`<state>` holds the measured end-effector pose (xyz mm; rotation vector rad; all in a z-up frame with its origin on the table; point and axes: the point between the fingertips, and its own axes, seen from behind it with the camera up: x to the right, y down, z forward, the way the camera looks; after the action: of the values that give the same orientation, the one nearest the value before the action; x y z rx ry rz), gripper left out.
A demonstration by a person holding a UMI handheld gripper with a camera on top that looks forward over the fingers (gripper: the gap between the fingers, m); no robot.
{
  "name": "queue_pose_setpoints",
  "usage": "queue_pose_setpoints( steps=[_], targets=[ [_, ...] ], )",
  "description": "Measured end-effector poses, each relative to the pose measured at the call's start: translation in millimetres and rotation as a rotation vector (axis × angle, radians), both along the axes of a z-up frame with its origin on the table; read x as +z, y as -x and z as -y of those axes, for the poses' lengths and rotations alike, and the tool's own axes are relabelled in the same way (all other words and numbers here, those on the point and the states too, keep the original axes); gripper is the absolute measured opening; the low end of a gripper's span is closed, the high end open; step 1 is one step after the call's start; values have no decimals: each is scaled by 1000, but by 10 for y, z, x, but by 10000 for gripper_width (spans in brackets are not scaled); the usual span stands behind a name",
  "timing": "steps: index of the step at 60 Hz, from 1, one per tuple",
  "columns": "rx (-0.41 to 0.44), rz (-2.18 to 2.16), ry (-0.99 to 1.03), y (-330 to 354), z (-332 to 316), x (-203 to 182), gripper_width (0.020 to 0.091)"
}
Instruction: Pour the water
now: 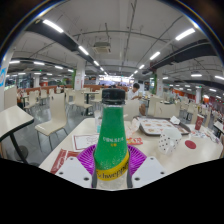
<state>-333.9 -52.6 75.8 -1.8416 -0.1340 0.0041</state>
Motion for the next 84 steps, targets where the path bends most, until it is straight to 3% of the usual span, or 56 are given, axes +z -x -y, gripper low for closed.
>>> queue_pose_setpoints(
  steps=[7,19,25,40,49,55,65,73,80,84],
  targets=[
    [36,-68,81,42,-69,27,377],
    [-4,-523,62,-234,-632,1010,378],
    [-40,-884,112,-537,-913,1188,375],
    [-44,-1893,446,-738,-1194,926,377],
    [-49,-2123,566,-777,-1172,824,375],
    [-29,-2277,600,-1009,-1087,973,375],
    [-22,-2342,640,-998,-1130,951,378],
    [121,-2190,631,-991,-1031,1367,377],
    [269,-1764,415,-1481,-994,1902,379],
    [287,-1444,213,-2038,-1104,2257,381]
  ],
)
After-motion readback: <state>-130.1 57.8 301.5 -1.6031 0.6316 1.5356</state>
